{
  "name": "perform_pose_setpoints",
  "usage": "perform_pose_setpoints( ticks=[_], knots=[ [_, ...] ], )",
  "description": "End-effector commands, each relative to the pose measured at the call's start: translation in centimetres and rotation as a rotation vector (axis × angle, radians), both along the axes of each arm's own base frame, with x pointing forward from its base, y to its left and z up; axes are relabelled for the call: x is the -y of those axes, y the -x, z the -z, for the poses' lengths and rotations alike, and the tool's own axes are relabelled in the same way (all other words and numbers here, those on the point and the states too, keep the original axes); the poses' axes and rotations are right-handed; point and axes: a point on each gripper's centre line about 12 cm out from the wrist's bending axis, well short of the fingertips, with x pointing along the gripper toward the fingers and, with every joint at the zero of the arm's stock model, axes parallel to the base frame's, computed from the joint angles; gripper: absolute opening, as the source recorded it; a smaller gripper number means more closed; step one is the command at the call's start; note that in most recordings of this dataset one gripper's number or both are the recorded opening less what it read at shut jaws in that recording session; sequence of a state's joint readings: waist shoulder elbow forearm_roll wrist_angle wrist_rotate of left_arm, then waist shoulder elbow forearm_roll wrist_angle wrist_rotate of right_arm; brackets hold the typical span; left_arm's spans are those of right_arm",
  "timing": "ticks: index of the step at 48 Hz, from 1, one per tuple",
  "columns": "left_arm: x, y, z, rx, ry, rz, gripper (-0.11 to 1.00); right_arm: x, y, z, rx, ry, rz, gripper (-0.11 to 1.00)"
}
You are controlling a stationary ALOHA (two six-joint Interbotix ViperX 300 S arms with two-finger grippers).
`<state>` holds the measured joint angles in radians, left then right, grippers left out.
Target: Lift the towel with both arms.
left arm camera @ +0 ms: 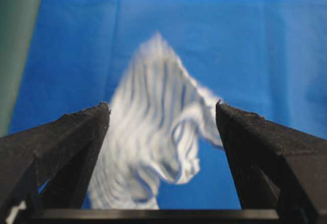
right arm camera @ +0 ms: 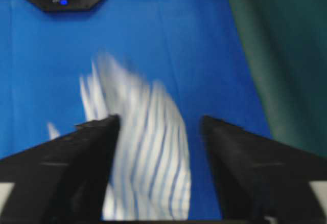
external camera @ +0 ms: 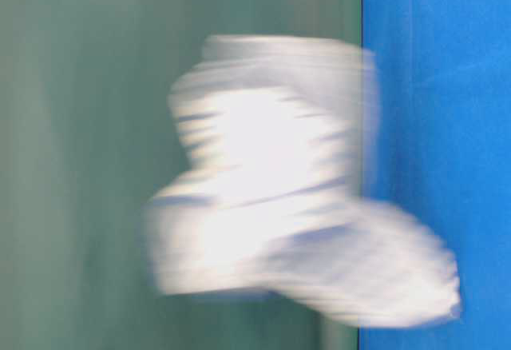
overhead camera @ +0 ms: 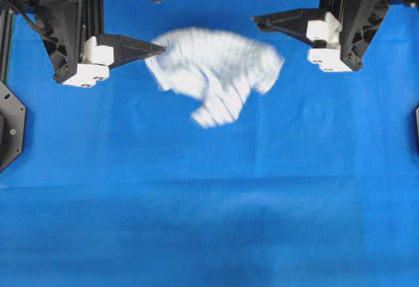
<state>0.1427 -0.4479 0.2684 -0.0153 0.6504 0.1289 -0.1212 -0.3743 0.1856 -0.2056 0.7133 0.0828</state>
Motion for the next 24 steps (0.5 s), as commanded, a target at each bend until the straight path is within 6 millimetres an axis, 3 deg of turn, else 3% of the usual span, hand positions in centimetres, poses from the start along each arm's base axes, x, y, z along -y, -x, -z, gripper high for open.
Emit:
perform_pose_setpoints(
  ticks=[1,8,16,24],
  knots=[
    [0.3,-0.1,0.4,0.008,0.005,0.006,0.81,-0.1,0.2,0.0,0.006,0.003,-0.001,0.64],
    [0.8,-0.7,3.9,-0.02,0.015,0.02,0.82,-0.2,-0.2,4.0,-0.06,-0.014,-0.01,0.65],
    [1.1,-1.1,9.4,-0.035,0.017,0.027,0.83,-0.4,-0.8,9.5,-0.102,-0.057,-0.019,0.65],
    [1.0,-1.0,14.1,-0.056,0.019,0.025,0.85,-0.8,-1.3,13.7,-0.124,-0.1,-0.017,0.65]
  ],
)
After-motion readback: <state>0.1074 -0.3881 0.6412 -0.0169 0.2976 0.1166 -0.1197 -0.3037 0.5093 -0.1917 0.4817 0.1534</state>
